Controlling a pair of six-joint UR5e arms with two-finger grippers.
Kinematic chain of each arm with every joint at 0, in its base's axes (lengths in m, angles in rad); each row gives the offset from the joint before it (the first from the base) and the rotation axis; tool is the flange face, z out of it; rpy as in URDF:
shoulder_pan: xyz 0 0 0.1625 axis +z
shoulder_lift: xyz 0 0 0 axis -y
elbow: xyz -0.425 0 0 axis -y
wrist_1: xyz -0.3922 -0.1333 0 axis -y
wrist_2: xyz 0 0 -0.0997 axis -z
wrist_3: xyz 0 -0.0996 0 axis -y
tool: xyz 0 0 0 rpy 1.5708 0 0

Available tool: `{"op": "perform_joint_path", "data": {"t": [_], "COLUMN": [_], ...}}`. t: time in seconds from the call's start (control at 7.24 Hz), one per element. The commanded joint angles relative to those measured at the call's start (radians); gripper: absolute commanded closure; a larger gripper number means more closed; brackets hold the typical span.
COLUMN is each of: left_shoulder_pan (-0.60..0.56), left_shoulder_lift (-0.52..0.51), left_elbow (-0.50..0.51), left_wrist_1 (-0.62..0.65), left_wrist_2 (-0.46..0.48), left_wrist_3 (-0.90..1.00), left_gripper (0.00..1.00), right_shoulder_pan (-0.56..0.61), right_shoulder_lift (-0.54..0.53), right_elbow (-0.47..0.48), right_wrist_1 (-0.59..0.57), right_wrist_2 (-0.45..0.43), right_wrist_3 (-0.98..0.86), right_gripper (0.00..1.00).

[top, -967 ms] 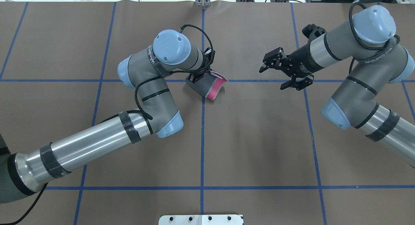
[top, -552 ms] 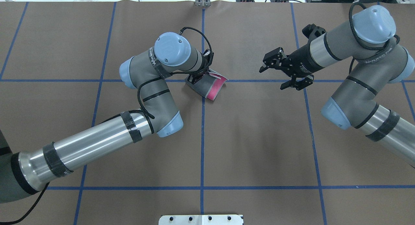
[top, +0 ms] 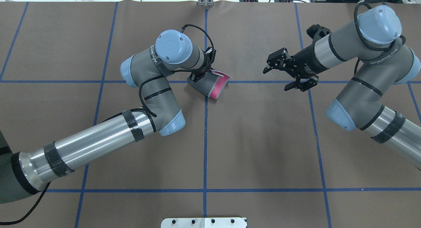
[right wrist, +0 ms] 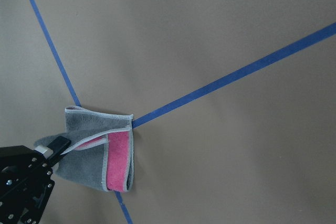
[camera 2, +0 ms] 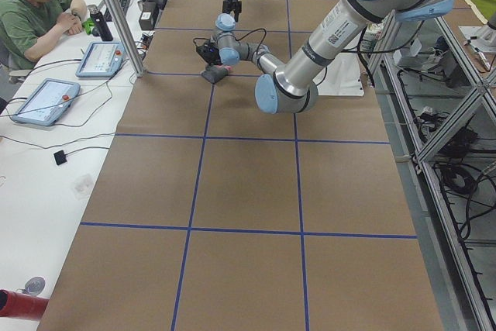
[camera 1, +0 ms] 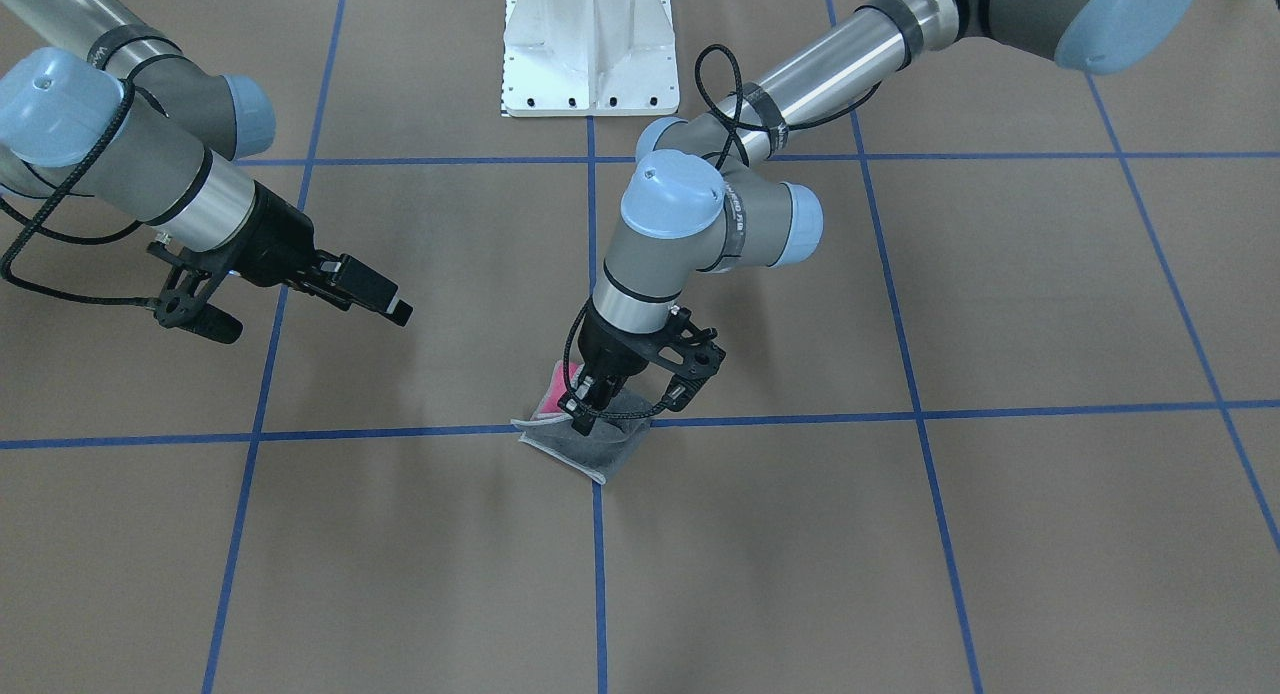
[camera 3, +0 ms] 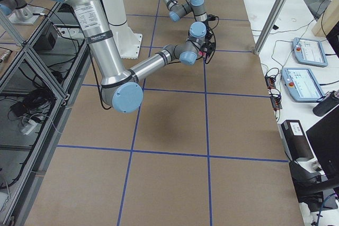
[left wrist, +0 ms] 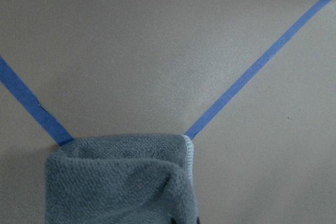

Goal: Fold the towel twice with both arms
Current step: 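Lay the folded end down and open the left gripper, then raise the left gripper away while the right gripper moves over the towel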

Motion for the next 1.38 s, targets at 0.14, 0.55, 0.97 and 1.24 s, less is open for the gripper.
{"op": "perform_joint_path", "data": {"t": [0.14, 0.55, 0.97, 1.24], "left_shoulder_pan": [-0.006, -0.038, -0.127, -0.214], "left_shoulder_lift": [-0.009, -0.027, -0.007, 0.164], "left_elbow": [0.015, 0.015, 0.003, -0.144], "left_wrist_1": [-0.005, -0.011, -0.003, -0.003], "left_wrist_2": [0.003, -0.003, -0.169, -0.317], "left_wrist_3": [0.01, 0.008, 0.103, 0.24], "left_gripper": [0.0, 0.0, 0.0, 0.0], "right_shoulder_pan": [0.0, 0.0, -0.006, -0.008], "right_shoulder_lift": [-0.001, 0.004, 0.018, 0.113], "right_elbow": [0.0, 0.0, -0.002, -0.064], "right_wrist_1": [0.0, 0.0, -0.001, -0.002], "right_wrist_2": [-0.001, -0.001, -0.01, -0.034], "right_wrist_3": [0.0, 0.0, -0.029, -0.029], "right_gripper": [0.0, 0.0, 0.0, 0.0]}}
